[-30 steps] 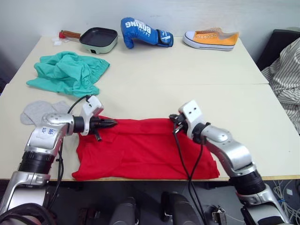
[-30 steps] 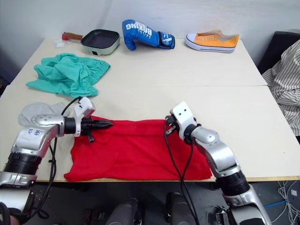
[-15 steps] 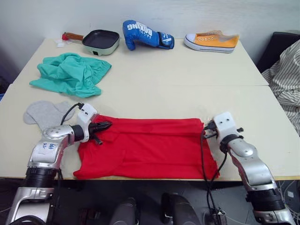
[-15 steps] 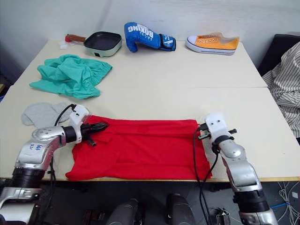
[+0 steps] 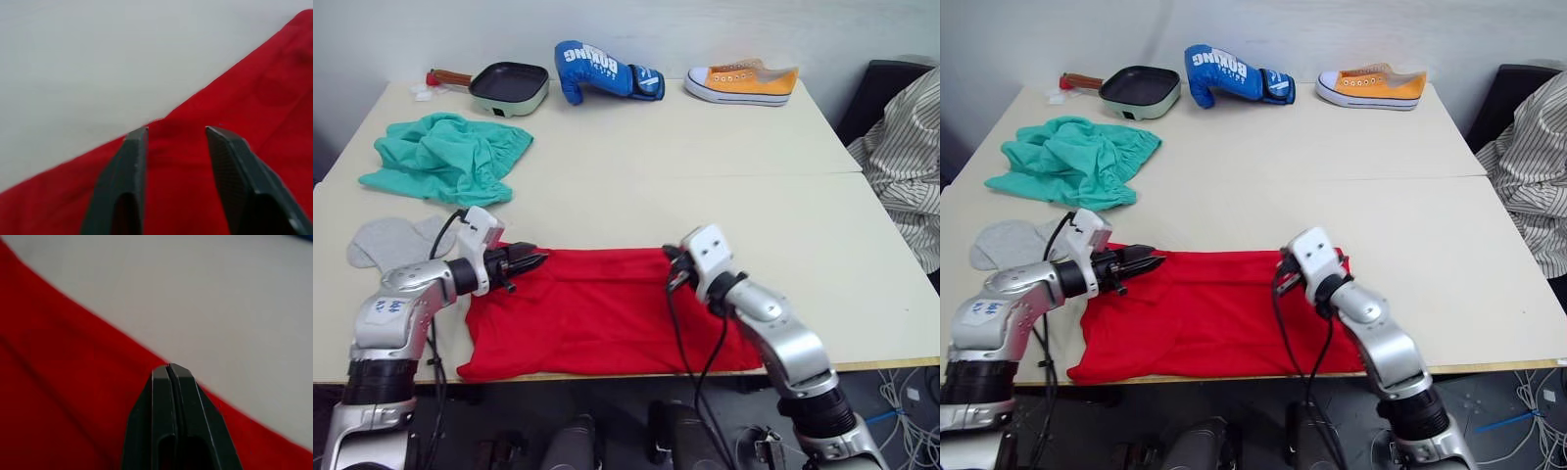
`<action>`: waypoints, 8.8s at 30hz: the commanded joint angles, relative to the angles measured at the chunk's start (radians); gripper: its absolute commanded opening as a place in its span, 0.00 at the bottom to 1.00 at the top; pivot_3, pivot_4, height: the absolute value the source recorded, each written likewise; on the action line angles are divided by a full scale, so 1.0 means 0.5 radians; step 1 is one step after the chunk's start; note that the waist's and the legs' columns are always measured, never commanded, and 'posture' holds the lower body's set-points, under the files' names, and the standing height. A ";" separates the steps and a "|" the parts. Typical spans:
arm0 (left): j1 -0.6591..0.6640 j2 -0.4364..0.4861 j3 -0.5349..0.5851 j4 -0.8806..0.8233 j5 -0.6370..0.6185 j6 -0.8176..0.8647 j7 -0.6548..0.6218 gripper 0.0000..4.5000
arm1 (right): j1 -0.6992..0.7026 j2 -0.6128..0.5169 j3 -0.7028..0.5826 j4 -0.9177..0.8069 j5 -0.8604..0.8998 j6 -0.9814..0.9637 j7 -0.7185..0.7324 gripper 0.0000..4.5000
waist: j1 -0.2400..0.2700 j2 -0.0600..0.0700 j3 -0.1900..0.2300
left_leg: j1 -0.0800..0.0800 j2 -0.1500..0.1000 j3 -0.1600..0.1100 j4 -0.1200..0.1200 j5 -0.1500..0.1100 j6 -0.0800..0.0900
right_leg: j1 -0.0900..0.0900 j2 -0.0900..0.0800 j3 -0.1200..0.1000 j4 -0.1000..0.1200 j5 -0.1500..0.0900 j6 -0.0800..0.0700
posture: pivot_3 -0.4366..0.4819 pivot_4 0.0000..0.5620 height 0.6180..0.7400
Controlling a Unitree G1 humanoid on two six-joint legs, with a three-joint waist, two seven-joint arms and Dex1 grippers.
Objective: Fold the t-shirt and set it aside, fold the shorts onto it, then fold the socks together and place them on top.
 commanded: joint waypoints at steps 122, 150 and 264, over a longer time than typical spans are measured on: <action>-0.911 -0.158 -0.478 0.508 0.079 -0.850 -0.951 1.00 | -1.387 -0.455 -0.093 2.141 -0.387 -0.658 1.838 0.89 | -0.014 0.006 -0.001 | -0.003 -0.001 -0.003 -0.001 0.006 -0.004 | 0.000 0.001 -0.005 -0.004 0.000 -0.001 | 0.48 0.27 1.00; -0.903 -0.164 -0.468 0.566 0.197 -0.912 -0.867 1.00 | -1.844 -0.281 0.094 3.018 -0.774 -1.536 1.064 0.01 | -0.020 0.006 -0.002 | 0.000 -0.001 -0.004 0.008 0.005 -0.005 | 0.003 0.000 -0.004 0.005 0.000 -0.001 | 0.48 0.27 1.00; -1.804 -0.357 -0.665 2.797 1.318 -1.220 -0.920 0.01 | 0.186 -0.053 -1.077 -0.395 0.502 1.072 -0.025 0.00 | 0.038 -0.036 -0.029 | -0.027 -0.009 0.002 0.011 0.005 0.006 | -0.031 -0.006 0.000 0.019 0.001 0.002 | 0.48 0.27 1.00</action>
